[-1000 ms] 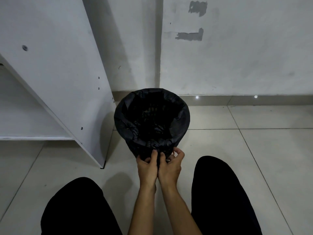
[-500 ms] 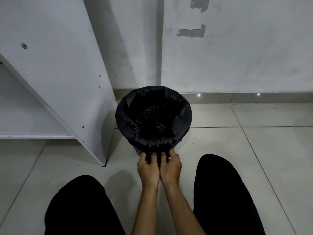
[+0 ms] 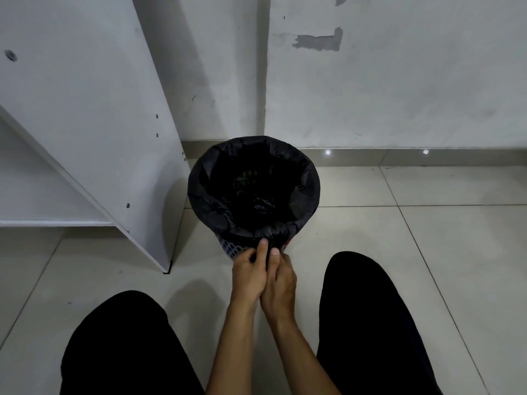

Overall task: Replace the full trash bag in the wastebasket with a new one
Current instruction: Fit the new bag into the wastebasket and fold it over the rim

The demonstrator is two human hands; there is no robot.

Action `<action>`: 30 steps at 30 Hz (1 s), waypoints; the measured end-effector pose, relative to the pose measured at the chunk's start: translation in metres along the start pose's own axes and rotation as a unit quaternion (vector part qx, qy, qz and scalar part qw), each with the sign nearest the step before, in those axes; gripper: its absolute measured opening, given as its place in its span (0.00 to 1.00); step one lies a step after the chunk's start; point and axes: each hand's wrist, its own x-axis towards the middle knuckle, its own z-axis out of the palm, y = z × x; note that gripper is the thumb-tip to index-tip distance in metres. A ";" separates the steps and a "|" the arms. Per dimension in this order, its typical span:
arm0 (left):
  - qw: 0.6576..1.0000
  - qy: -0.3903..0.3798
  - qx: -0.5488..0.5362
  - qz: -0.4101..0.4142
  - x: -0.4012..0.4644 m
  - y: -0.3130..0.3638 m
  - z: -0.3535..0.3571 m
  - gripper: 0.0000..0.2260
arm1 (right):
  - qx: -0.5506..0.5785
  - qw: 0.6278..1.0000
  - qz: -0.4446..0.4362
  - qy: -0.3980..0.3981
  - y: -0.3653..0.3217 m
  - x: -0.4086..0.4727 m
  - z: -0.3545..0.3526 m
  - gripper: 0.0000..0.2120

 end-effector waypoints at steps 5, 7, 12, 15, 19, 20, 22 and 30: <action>0.998 0.002 -0.055 -0.016 0.004 -0.003 -0.002 0.17 | 0.006 0.999 -0.033 -0.014 0.000 -0.001 -0.004 0.29; 0.997 -0.010 -0.073 -0.023 0.003 -0.002 -0.003 0.14 | 0.009 0.999 -0.032 0.005 -0.001 0.001 -0.005 0.27; 0.990 -0.066 -0.118 -0.044 0.001 -0.001 -0.009 0.15 | 0.053 0.999 -0.005 0.005 -0.003 0.007 -0.006 0.11; 0.989 -0.074 -0.121 -0.036 0.002 -0.003 -0.011 0.17 | 0.069 0.997 0.012 -0.021 -0.001 0.016 -0.007 0.08; 0.996 -0.084 -0.030 -0.031 0.006 -0.005 -0.013 0.20 | 0.069 0.994 0.044 -0.079 -0.001 0.020 -0.010 0.05; 0.995 -0.098 -0.010 -0.036 0.007 -0.005 -0.013 0.21 | 0.055 0.994 0.042 -0.088 -0.002 0.019 -0.010 0.07; 0.991 -0.122 0.025 -0.043 0.009 -0.002 -0.012 0.23 | 0.015 0.996 0.026 -0.089 0.004 0.019 -0.010 0.13; 0.988 -0.138 0.075 -0.006 0.022 0.010 -0.014 0.14 | -0.046 0.994 -0.082 -0.064 0.009 0.012 -0.017 0.12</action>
